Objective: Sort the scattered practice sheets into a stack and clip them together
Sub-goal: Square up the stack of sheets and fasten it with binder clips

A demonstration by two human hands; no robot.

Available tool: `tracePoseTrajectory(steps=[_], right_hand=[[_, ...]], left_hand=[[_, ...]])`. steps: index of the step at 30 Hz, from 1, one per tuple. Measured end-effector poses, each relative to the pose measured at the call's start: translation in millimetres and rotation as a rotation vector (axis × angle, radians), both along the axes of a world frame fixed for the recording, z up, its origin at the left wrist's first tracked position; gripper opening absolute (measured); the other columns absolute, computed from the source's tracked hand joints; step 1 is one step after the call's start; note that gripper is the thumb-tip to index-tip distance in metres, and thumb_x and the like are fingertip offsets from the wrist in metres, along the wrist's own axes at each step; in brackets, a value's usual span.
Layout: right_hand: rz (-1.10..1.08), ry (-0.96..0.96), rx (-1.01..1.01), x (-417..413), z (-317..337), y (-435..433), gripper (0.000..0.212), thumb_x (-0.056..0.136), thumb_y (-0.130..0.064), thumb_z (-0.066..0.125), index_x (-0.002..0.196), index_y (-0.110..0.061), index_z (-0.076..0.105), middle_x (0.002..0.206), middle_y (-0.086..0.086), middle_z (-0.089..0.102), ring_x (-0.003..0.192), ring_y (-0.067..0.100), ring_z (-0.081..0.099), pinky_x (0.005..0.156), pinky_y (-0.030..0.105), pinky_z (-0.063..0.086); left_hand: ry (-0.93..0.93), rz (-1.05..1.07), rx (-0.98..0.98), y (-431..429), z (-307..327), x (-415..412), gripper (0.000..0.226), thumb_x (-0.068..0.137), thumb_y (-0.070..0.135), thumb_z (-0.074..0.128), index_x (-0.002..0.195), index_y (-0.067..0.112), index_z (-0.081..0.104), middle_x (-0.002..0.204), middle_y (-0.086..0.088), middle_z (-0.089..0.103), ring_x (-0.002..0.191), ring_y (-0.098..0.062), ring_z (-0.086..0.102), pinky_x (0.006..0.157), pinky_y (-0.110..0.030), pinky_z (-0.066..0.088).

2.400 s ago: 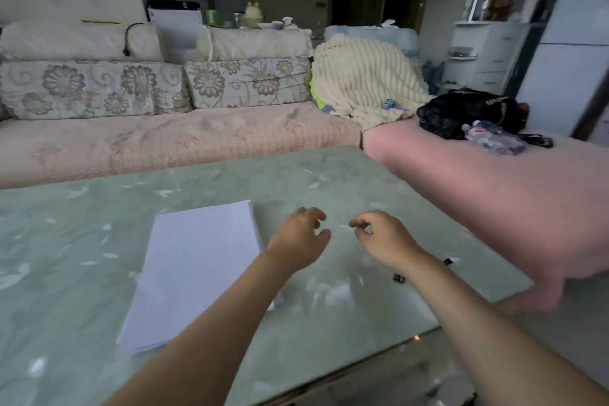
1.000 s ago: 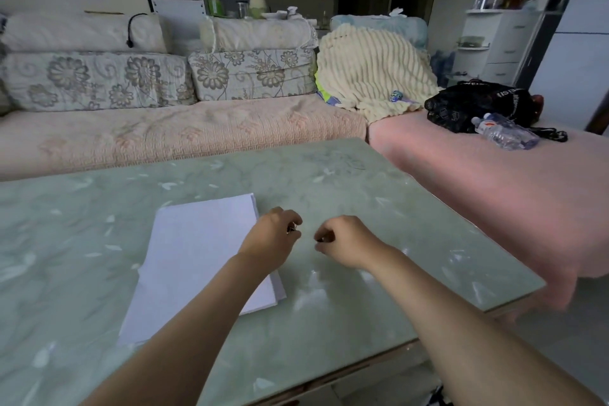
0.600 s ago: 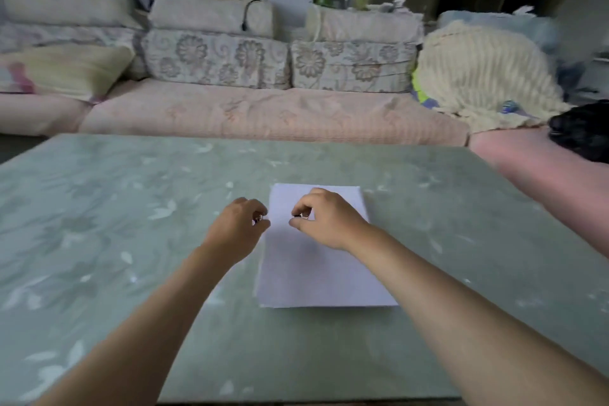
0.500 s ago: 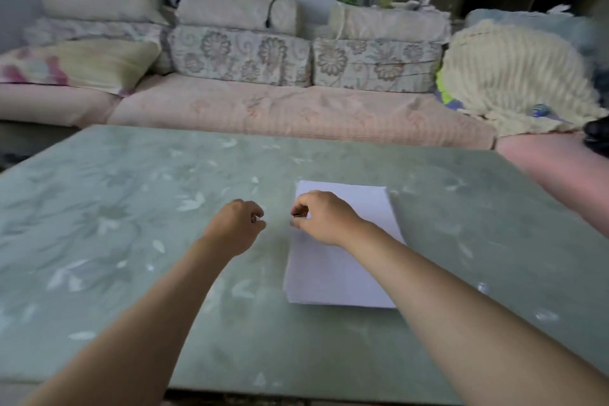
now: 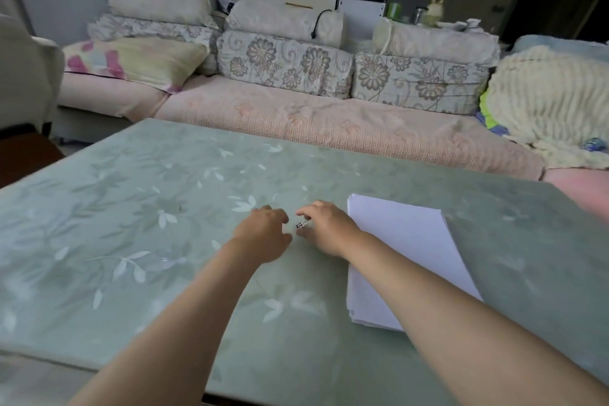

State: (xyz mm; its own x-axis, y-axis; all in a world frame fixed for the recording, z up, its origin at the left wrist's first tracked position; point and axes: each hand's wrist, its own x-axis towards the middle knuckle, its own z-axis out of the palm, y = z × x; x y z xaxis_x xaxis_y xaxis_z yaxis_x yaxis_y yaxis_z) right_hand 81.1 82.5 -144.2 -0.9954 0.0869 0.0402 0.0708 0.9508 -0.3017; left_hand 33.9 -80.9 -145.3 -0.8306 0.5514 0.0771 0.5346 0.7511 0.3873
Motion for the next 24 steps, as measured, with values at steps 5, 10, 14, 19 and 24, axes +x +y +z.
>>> tracePoseTrajectory(steps=[5,10,14,19,24], right_hand=[[-0.081,0.133,-0.021,44.0,25.1,31.0,0.035,0.096,-0.032,0.061,0.129,-0.023,0.062,0.127,0.001,0.055,0.119,0.019,0.052,0.100,0.028,0.040],[-0.247,0.144,-0.033,112.2,42.4,80.7,0.028,0.097,-0.032,0.059,0.124,-0.027,0.063,0.121,-0.008,0.053,0.106,0.014,0.055,0.096,0.028,0.042],[-0.394,0.074,-0.040,157.4,39.0,121.3,0.031,0.095,-0.029,0.061,0.126,-0.024,0.062,0.131,-0.002,0.052,0.124,0.018,0.051,0.103,0.025,0.036],[-0.593,-0.091,-0.140,182.0,20.3,146.8,0.059,0.090,-0.043,0.064,0.144,-0.022,0.047,0.145,0.003,0.043,0.136,0.022,0.041,0.111,0.031,0.035],[-0.767,-0.046,-0.459,167.5,3.6,149.7,0.071,0.083,-0.034,0.066,0.147,-0.016,0.043,0.142,0.006,0.054,0.127,0.025,0.054,0.098,0.029,0.047]], left_hand=[[0.044,-0.060,0.178,30.6,16.9,22.0,0.035,0.090,0.032,0.059,0.124,0.020,0.058,0.115,-0.002,0.059,0.112,-0.023,0.055,0.093,-0.034,0.046],[0.000,-0.170,0.203,69.0,16.9,58.5,0.039,0.090,0.033,0.058,0.127,0.022,0.055,0.116,0.000,0.057,0.112,-0.021,0.054,0.092,-0.034,0.047],[0.021,-0.238,0.112,92.2,8.8,80.2,0.048,0.090,0.039,0.058,0.134,0.023,0.049,0.127,0.000,0.051,0.124,-0.022,0.044,0.096,-0.034,0.043],[-0.063,-0.220,-0.001,104.4,-6.0,93.1,0.065,0.087,0.049,0.059,0.142,0.020,0.039,0.141,-0.004,0.036,0.131,-0.024,0.036,0.104,-0.035,0.038],[-0.273,0.018,0.184,121.4,-1.2,97.7,0.077,0.083,0.043,0.069,0.145,0.014,0.034,0.142,-0.011,0.036,0.129,-0.027,0.043,0.102,-0.032,0.038]])
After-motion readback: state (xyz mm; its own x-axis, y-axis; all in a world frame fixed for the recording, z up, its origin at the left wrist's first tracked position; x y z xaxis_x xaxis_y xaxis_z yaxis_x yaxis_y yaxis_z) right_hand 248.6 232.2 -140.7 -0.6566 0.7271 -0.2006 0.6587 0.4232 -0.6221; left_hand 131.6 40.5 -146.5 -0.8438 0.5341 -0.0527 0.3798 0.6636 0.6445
